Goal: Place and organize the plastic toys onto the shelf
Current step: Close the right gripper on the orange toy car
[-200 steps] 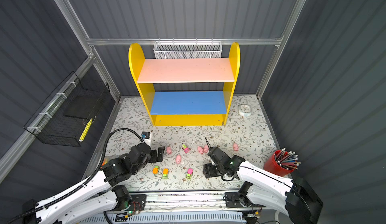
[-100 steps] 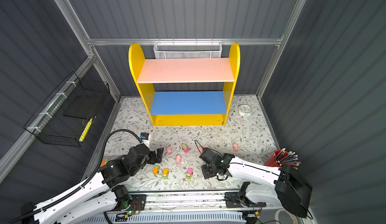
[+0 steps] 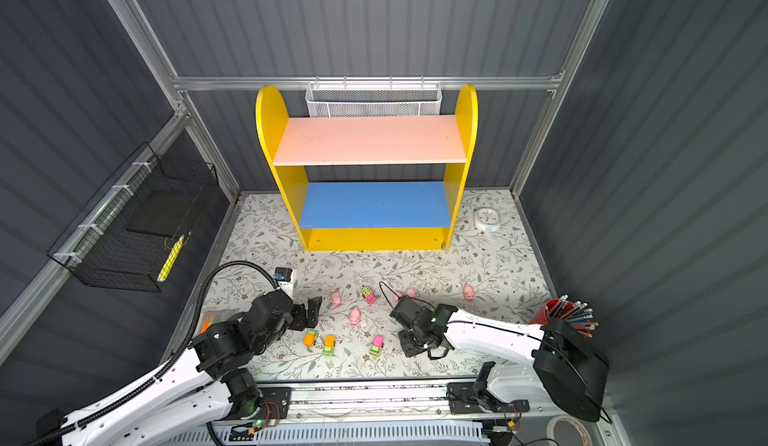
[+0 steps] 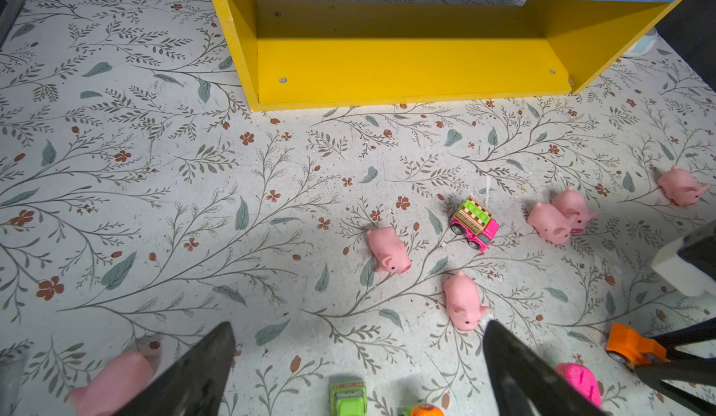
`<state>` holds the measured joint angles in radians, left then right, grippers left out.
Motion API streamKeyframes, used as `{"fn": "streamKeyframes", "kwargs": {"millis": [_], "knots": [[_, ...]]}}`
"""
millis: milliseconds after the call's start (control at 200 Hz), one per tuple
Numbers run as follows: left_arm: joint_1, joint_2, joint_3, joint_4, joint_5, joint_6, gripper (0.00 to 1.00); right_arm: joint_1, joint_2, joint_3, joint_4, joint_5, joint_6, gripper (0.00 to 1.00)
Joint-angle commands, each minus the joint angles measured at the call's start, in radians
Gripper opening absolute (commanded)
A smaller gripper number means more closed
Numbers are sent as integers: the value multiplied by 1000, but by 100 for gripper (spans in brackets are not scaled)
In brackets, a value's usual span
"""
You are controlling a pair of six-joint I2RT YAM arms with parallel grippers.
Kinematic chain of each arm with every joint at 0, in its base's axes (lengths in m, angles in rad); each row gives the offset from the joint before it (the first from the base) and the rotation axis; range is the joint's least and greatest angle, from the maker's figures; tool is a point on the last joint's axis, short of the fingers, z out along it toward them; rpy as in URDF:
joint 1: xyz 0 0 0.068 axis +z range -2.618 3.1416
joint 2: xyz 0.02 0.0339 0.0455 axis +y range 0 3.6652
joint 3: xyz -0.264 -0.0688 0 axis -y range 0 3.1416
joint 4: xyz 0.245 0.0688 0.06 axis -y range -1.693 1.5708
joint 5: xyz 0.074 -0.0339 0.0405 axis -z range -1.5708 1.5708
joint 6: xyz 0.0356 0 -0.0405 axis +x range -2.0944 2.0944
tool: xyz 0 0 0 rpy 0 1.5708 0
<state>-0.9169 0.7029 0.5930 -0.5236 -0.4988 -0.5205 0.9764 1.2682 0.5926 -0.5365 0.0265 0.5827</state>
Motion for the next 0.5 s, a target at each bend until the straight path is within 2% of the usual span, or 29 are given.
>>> {"fn": "streamKeyframes", "kwargs": {"millis": [0, 335, 495], "knots": [[-4, -13, -10, -19, -18, -8, 100, 9, 15, 28, -25, 18, 2, 39], [-5, 7, -9, -5, -19, -2, 100, 25, 14, 24, 3, 77, 16, 41], [-4, 26, 0, 0, -14, 2, 100, 58, -1, 10, 37, 123, 47, 51]]}}
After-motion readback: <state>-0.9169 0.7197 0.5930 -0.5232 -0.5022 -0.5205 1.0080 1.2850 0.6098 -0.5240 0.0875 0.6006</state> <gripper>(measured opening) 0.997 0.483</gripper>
